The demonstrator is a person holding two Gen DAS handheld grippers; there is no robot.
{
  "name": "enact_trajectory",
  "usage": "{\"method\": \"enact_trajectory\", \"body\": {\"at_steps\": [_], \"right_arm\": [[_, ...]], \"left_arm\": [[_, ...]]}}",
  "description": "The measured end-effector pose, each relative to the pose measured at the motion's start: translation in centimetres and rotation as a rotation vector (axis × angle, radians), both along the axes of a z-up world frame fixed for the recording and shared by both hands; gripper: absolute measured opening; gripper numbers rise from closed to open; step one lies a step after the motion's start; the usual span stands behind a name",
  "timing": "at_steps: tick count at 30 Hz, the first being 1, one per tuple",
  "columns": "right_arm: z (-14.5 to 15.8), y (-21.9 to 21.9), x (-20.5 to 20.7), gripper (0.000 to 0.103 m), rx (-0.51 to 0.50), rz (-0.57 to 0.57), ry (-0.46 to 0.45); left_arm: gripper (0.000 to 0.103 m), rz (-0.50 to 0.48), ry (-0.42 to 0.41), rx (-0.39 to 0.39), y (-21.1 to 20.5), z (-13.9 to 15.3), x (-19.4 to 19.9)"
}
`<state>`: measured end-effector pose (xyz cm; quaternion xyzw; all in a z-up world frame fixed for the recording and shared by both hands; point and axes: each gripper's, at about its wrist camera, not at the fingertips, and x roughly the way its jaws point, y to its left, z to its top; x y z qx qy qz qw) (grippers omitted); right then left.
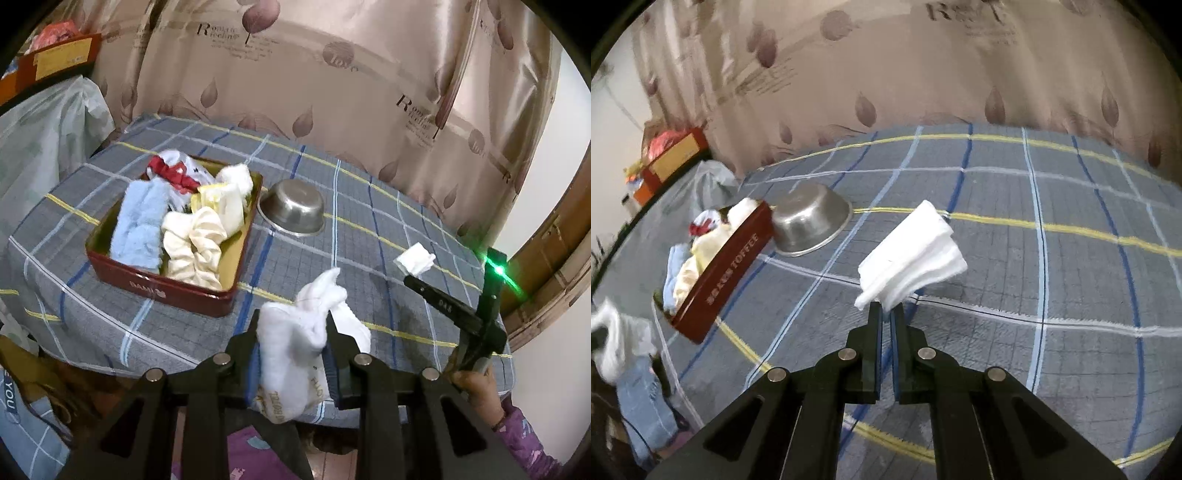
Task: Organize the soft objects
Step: 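Lower the white sock into the tin with the left gripper while the right holds the cloth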
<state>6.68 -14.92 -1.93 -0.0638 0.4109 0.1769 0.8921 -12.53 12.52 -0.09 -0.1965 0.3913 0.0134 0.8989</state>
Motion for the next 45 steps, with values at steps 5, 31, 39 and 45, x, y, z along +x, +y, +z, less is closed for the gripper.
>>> {"method": "enact_trajectory", "body": {"at_steps": [5,31,39,45], "right_arm": [[-1.8,0.3,-0.2,0.005,-0.072,-0.019,-0.024],[-2.9,-0.5,-0.6,0.005,-0.055,-0.014,-0.012],[-3.0,-0.4,-0.6,0.005,-0.055,-0.013,-0.011],[-3.1,-0.3,-0.5,0.006,-0.052,-0.011,-0.004]], "left_arm": [[0.03,0.032,-0.026,0.018,1.1,1.2,-0.3],[0.03,0.143,0.0,0.283,10.3,0.7,13.3],[0.031,0.112,0.039,0.4,10.3,-1.3,16.5],[0.031,0.147,0.051,0.427,11.4,-2.0,17.3]]}}
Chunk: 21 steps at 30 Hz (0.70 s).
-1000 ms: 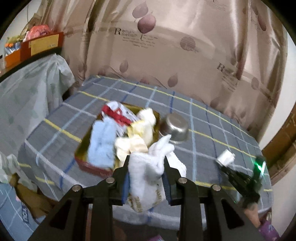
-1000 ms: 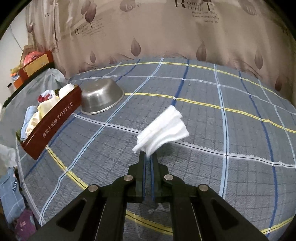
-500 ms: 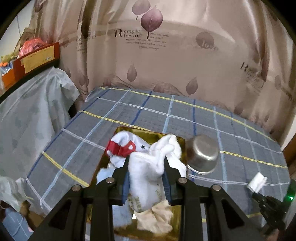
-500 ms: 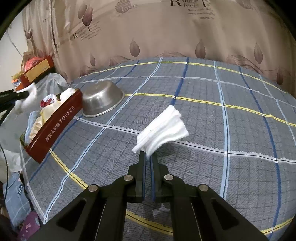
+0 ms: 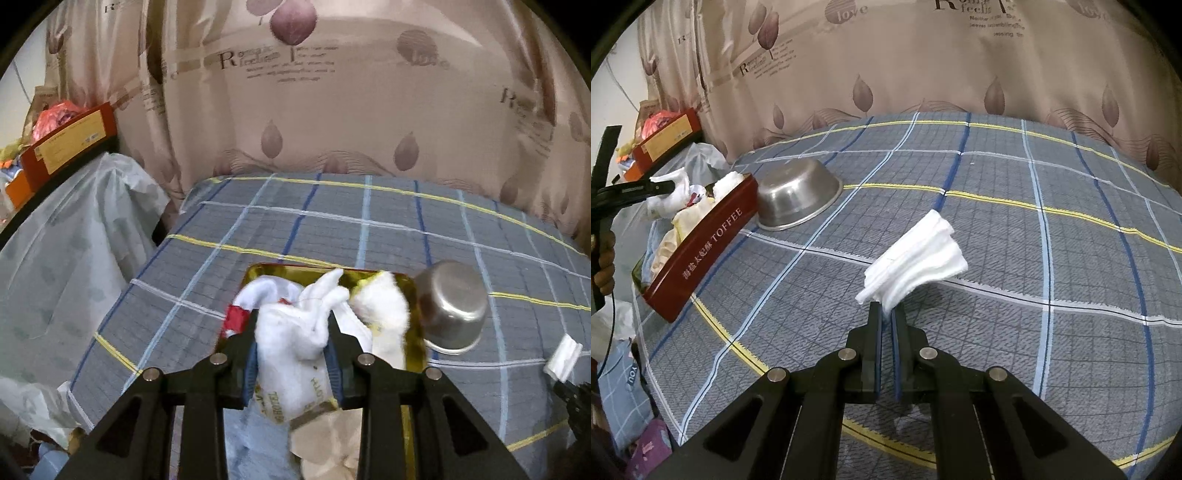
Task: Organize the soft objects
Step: 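Lower the white sock into the tin with the left gripper while the right holds the cloth, then open the left gripper and lift it away from the tin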
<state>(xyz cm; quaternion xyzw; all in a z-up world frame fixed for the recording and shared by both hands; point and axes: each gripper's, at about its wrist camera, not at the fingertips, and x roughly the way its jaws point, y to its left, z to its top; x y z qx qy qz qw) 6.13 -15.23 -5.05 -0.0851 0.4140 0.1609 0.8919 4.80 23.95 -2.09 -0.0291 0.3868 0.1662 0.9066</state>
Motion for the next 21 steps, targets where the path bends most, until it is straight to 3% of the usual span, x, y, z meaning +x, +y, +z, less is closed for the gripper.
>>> {"method": "enact_trajectory", "body": {"at_steps": [12,19,21], "right_arm": [[-0.1,0.0,0.1,0.007,0.001,0.002,0.006],[-0.1,0.0,0.0,0.008,0.001,0.002,0.008],[-0.1,0.0,0.0,0.008,0.0,0.001,0.008]], "left_arm": [[0.038,0.044,0.075,-0.037,2.2,-2.2,1.6],[0.054,0.041,0.069,0.033,1.3,-1.7,1.3],[0.057,0.027,0.05,0.022,1.2,-1.1,0.8]]}}
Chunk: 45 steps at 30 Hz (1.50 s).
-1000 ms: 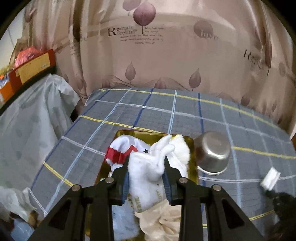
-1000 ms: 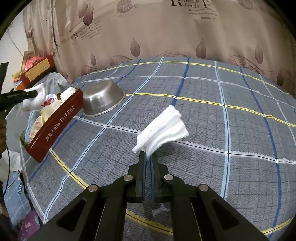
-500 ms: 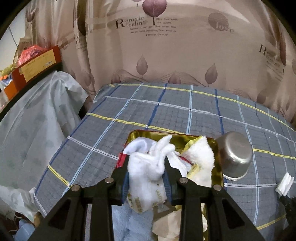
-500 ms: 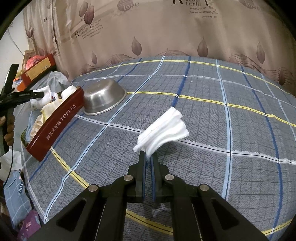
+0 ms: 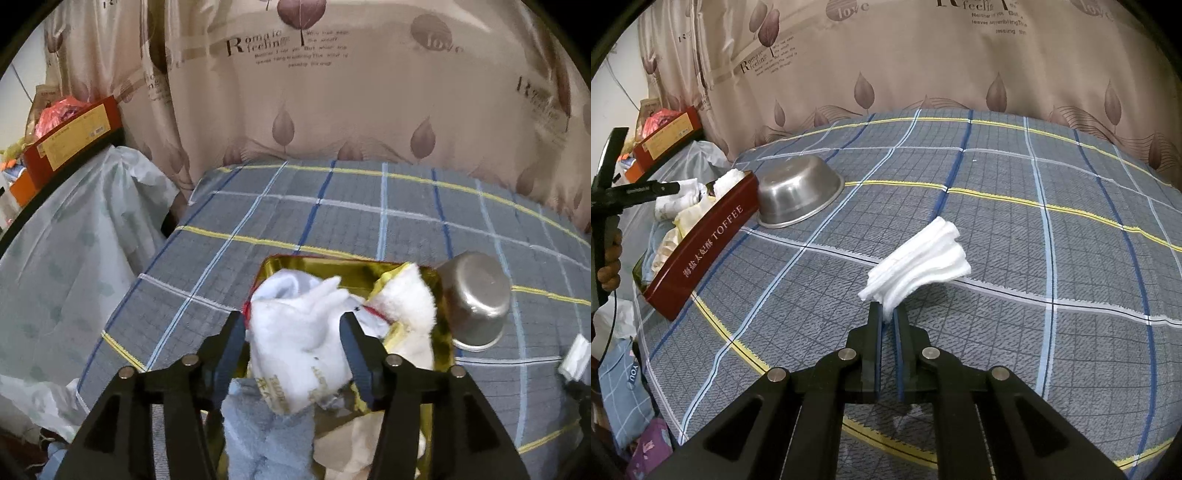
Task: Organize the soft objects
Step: 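Open the left gripper and lift it away from the tin, then carry the folded white cloth over the tin and open the right gripper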
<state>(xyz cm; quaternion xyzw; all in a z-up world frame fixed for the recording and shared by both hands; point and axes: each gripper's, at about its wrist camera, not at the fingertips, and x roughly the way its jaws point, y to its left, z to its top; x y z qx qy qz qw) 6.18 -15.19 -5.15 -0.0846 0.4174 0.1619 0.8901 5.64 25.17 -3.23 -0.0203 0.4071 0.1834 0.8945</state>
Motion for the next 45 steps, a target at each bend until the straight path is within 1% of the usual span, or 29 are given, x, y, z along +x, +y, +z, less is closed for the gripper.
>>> {"method": "enact_trajectory", "body": {"at_steps": [6,8,10,13,23,29,33,35,37,40,41,45], "right_arm": [[-0.1,0.0,0.0,0.008,-0.001,0.002,0.002],[-0.1,0.0,0.0,0.008,0.0,0.001,0.001],[-0.1,0.0,0.0,0.008,-0.001,0.002,0.002],[-0.1,0.0,0.0,0.008,-0.002,0.002,0.002],[-0.3,0.2,0.1,0.008,-0.023,0.008,0.012],[-0.4,1.0,0.1,0.008,-0.06,0.027,0.028],[0.1,1.8,-0.2,0.008,-0.017,0.032,0.052],[0.9,2.9,-0.6,0.008,0.013,0.052,0.054],[1.9,4.8,-1.4,0.008,0.035,0.099,0.049],[3.5,8.3,-2.5,0.008,0.08,0.187,0.045],[4.1,10.1,-2.9,0.008,0.105,0.227,0.049],[4.7,15.3,-3.5,0.008,0.167,0.328,0.081]], "left_arm": [[0.058,-0.016,-0.045,-0.025,0.1,1.6,-0.8],[0.058,0.006,-0.069,-0.038,0.4,2.5,-1.4],[0.058,0.031,-0.095,-0.069,0.7,3.3,-2.4],[0.058,0.076,-0.123,-0.111,1.0,3.9,-4.7],[0.058,0.181,-0.111,-0.174,0.1,2.3,-12.9],[0.059,0.244,-0.135,-0.196,-0.5,1.2,-17.8],[0.059,0.253,-0.13,-0.154,-1.3,0.7,-19.1],[0.06,0.238,-0.121,-0.132,-1.7,0.6,-18.8],[0.06,0.229,-0.1,-0.123,-1.9,0.5,-18.4],[0.06,0.199,-0.083,-0.098,-2.5,0.3,-18.0],[0.06,0.196,-0.077,-0.091,-2.7,0.2,-17.9],[0.06,0.176,-0.073,-0.103,-2.6,0.2,-17.7]]}}
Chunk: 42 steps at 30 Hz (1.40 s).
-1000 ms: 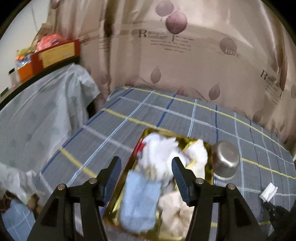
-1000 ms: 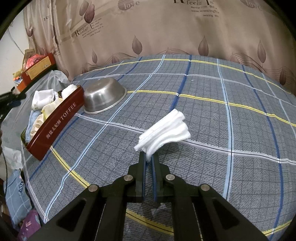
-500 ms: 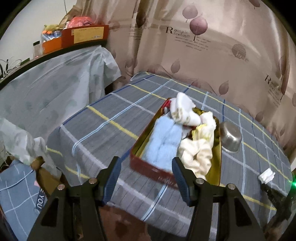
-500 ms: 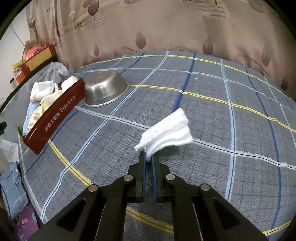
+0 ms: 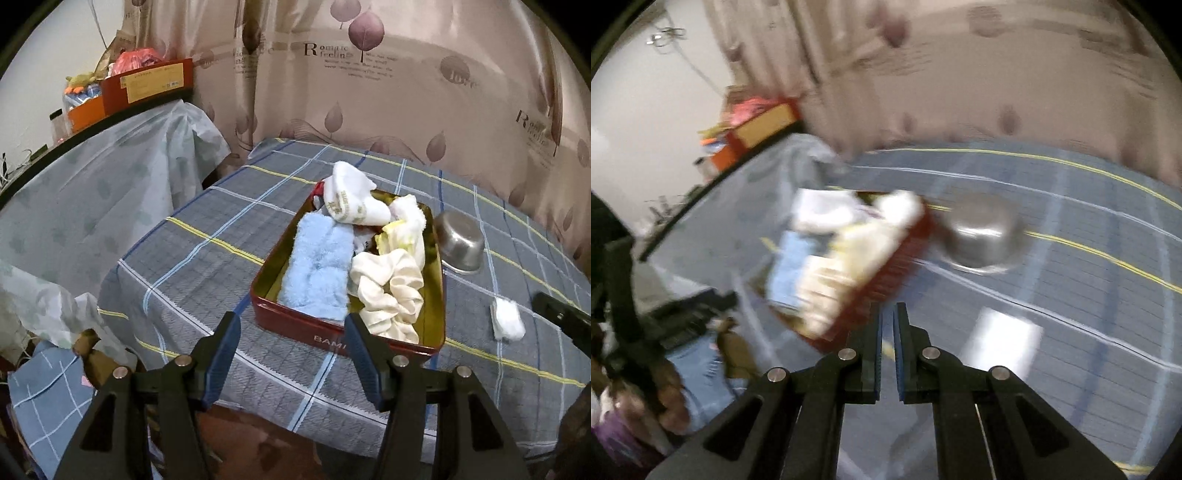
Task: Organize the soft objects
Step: 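Carry the folded white cloth over the tin and open the right gripper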
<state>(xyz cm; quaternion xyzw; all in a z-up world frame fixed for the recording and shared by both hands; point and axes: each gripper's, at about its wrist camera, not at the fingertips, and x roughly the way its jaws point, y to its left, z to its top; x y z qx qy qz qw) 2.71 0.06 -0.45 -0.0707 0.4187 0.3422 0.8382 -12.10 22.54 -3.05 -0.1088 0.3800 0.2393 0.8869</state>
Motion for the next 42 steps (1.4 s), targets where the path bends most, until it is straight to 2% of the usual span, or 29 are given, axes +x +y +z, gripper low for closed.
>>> {"method": "enact_trajectory", "body": {"at_steps": [4,7,9,11,13,14,17,22,27,28,29,31,34,36,42], "right_arm": [[-0.3,4.4,0.0,0.008,-0.026,0.066,-0.011],[0.4,3.3,0.4,0.008,0.005,0.049,0.007],[0.0,1.4,0.2,0.02,-0.091,0.012,-0.025],[-0.9,-0.5,0.1,0.048,-0.151,-0.007,-0.001],[-1.8,-1.8,0.1,0.066,-0.177,-0.034,0.029],[-2.3,-2.3,-0.1,0.067,-0.199,-0.05,0.02],[-3.5,-2.6,0.1,0.066,-0.234,-0.067,0.013],[-5.0,-2.7,2.0,0.068,-0.329,-0.151,-0.027],[-7.3,-3.9,5.2,0.066,-0.318,-0.239,0.093],[-7.2,-4.1,5.4,0.052,-0.301,-0.254,0.089],[-7.1,-4.1,5.4,0.016,-0.299,-0.246,0.091],[-6.8,-3.8,5.2,0.015,-0.277,-0.22,0.113],[-5.6,-2.8,4.2,0.014,-0.265,-0.174,0.076],[-4.4,-1.7,3.3,0.014,-0.211,-0.134,0.066],[-1.4,4.1,1.4,0.014,-0.156,-0.005,0.011]], "left_arm": [[0.061,0.003,-0.014,-0.034,0.8,0.3,-0.2],[0.061,0.012,-0.014,-0.06,1.4,0.3,-0.3],[0.061,0.011,-0.032,-0.074,1.7,0.5,-0.6],[0.061,0.01,-0.048,-0.068,1.7,0.8,-0.8],[0.061,0.0,-0.053,-0.06,1.4,0.9,-0.8],[0.061,-0.008,-0.044,-0.063,1.2,0.8,-0.6],[0.061,-0.042,-0.034,-0.086,0.5,0.7,-0.4],[0.061,-0.064,-0.021,-0.046,-0.5,0.7,-0.2],[0.061,-0.069,-0.014,-0.059,-0.4,0.5,0.1],[0.061,-0.069,-0.01,-0.061,-0.3,0.3,0.1],[0.061,-0.068,-0.006,-0.066,-0.2,0.2,0.2],[0.061,-0.066,-0.003,-0.075,-0.1,0.1,0.1],[0.061,-0.059,0.0,-0.086,0.1,-0.1,0.2],[0.061,-0.061,-0.002,-0.101,0.2,-0.1,0.1],[0.061,-0.051,-0.002,-0.085,0.2,0.0,0.1]]}}
